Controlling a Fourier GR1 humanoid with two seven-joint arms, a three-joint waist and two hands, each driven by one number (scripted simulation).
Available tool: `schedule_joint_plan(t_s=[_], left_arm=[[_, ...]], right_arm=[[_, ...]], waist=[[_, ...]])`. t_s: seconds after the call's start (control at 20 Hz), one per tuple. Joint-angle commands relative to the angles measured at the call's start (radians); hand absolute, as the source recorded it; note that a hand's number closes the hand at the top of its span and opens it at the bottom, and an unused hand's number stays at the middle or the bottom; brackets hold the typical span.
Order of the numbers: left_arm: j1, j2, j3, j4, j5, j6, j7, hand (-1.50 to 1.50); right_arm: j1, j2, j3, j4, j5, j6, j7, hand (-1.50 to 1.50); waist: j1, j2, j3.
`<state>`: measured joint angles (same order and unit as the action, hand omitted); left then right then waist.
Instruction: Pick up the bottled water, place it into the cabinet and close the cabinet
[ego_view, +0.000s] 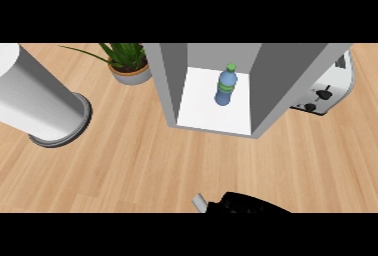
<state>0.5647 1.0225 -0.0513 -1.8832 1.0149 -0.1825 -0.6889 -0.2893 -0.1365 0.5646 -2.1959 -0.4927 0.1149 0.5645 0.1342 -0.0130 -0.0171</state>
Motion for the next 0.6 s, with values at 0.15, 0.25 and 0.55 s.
schedule_joint_plan(t_s=[0.15,0.25,0.55], left_arm=[[0.037,0.019,0.066,0.024,0.038,-0.074,-0.013,-1.50],[0.073,0.018,0.088,0.060,0.021,-0.137,-0.044,-1.50],[0.200,-0.015,0.181,0.075,0.037,-0.190,-0.070,-1.50]], right_arm=[[-0.371,0.133,0.114,0.219,-0.132,-0.101,0.124,1.50],[-0.482,0.134,0.069,0.279,-0.209,-0.131,0.105,1.50],[-0.687,0.136,-0.022,0.512,-0.372,-0.145,0.100,1.50]], waist=[[0.012,0.016,0.011],[0.005,0.014,0.011],[-0.052,0.011,0.016]])
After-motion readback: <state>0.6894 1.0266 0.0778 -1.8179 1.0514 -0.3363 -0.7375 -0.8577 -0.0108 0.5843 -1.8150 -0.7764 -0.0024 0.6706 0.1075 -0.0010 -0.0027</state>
